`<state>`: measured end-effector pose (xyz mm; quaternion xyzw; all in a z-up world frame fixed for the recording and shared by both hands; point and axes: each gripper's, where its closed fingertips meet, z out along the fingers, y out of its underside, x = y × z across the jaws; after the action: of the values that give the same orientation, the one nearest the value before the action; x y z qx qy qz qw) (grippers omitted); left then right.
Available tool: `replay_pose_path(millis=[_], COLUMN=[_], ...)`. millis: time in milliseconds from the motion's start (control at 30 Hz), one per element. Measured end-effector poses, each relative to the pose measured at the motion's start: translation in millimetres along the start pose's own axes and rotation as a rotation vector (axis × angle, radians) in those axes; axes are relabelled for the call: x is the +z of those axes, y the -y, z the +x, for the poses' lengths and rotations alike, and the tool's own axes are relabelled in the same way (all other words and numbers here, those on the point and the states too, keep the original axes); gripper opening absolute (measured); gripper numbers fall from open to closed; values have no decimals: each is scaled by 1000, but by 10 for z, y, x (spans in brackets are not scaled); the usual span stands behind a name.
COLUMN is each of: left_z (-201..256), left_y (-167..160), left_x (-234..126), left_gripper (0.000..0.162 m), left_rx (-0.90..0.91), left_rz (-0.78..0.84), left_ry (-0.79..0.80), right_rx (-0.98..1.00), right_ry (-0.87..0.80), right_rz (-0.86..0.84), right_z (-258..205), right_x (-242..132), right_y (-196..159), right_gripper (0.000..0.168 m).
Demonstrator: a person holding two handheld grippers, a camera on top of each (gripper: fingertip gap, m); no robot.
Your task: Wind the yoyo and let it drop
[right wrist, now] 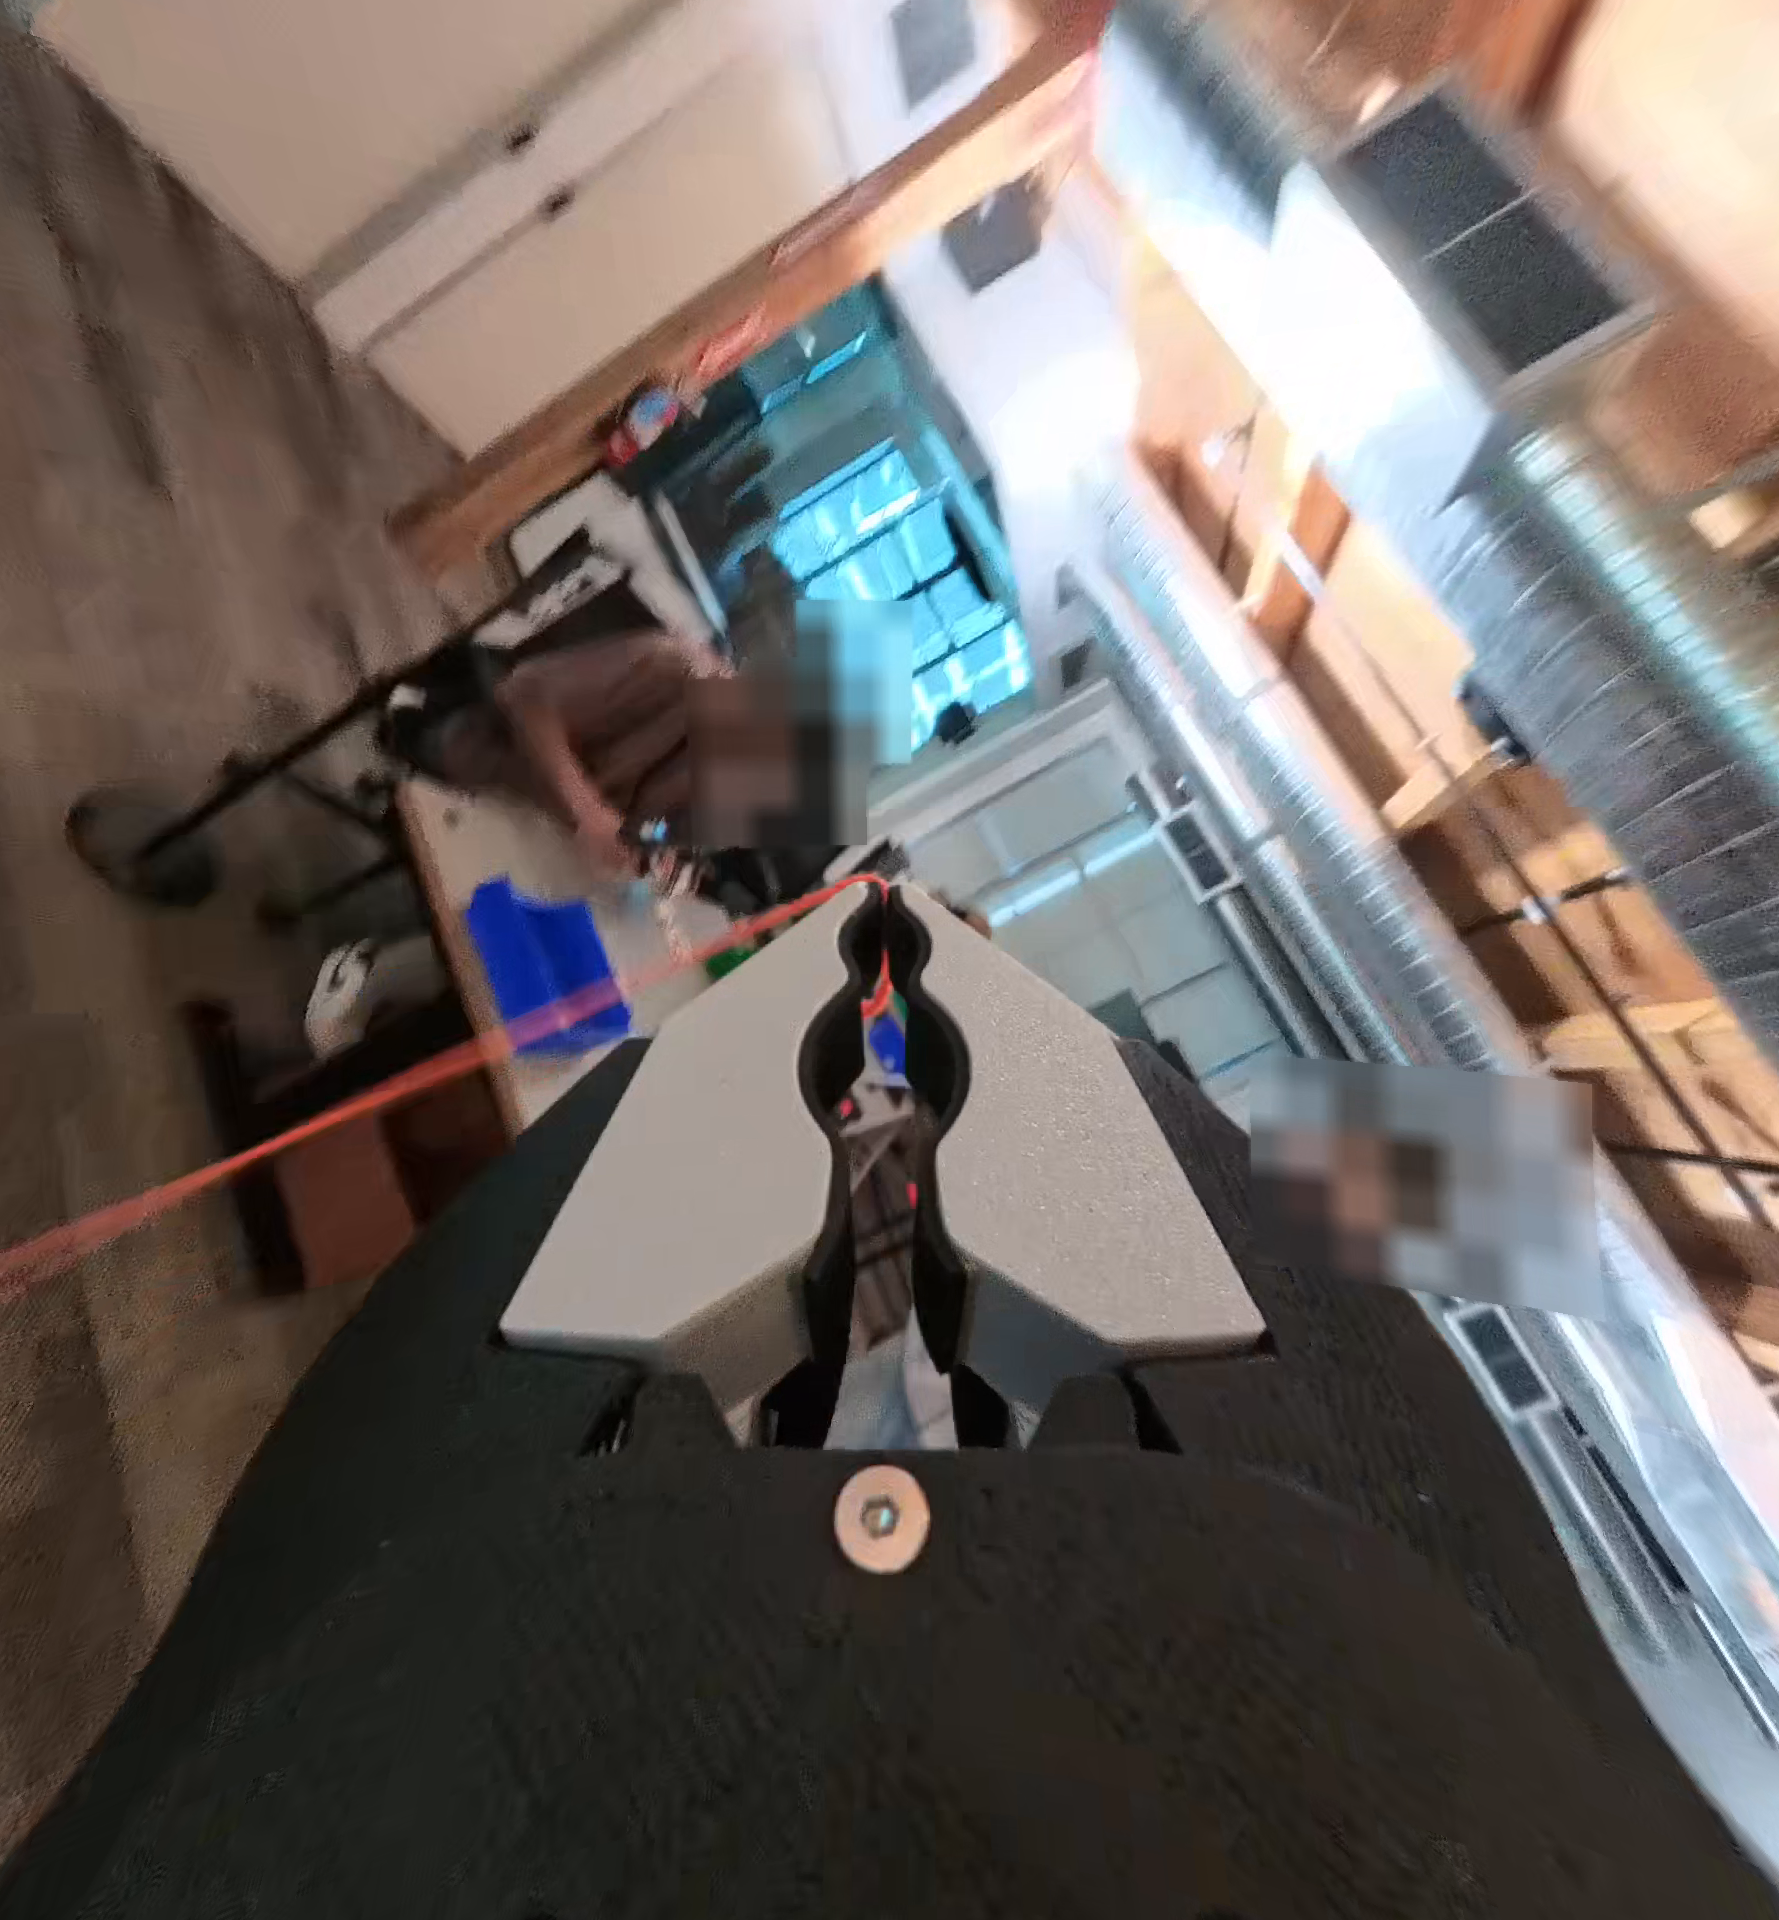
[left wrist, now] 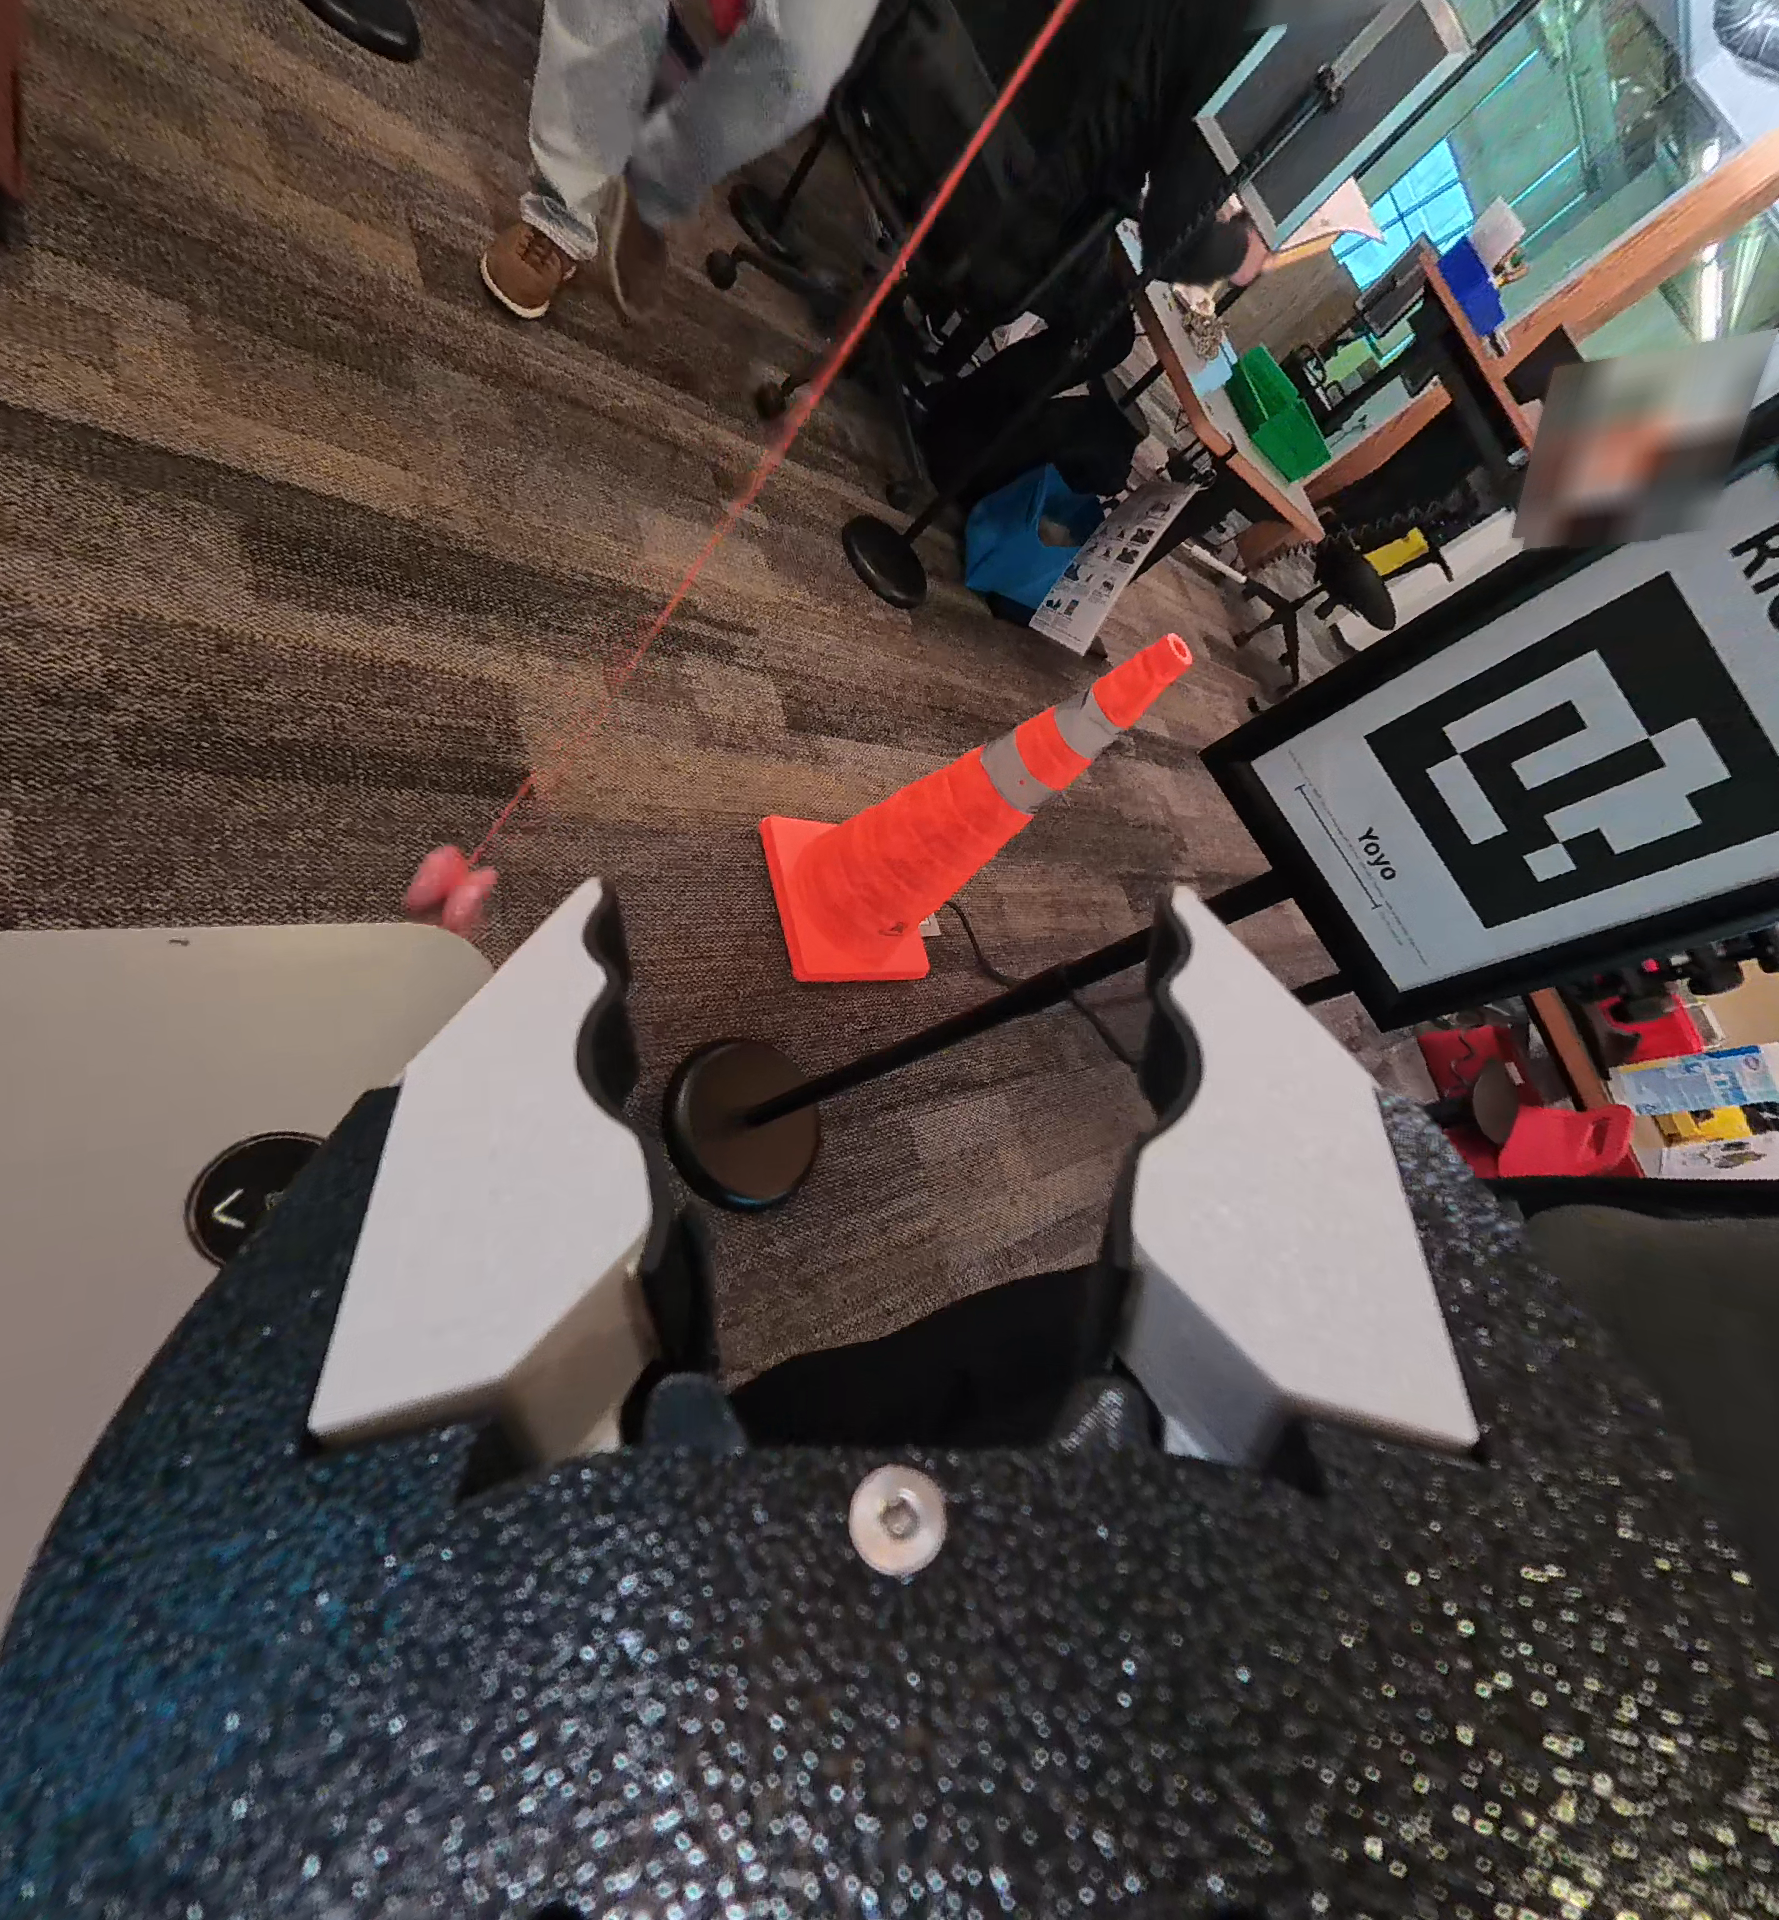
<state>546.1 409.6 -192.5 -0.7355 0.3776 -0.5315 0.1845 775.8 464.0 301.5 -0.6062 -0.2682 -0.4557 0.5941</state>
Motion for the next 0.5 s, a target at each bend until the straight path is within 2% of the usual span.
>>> replay_pose_path(millis=[67,167,333,500], left_z=[0,15,40,39], left_y=[32,74,112,104], left_x=[-10,-16,-20,-12], left_gripper=[98,98,98,98], left_rx=[-3,-3,9,4], left_rz=[12,31,35,28], left_ry=[-1,-11,-13,-9], right_rx=[-19,-100,-144,-133], right_ry=[-3,36,103,175], right_rz=[19,-20,-107,-159], right_z=[534,657,265,-553], right_x=[-143,-188,-91,-92], right_y=[383,510,138,-438], right_gripper=[0,0,0,0])
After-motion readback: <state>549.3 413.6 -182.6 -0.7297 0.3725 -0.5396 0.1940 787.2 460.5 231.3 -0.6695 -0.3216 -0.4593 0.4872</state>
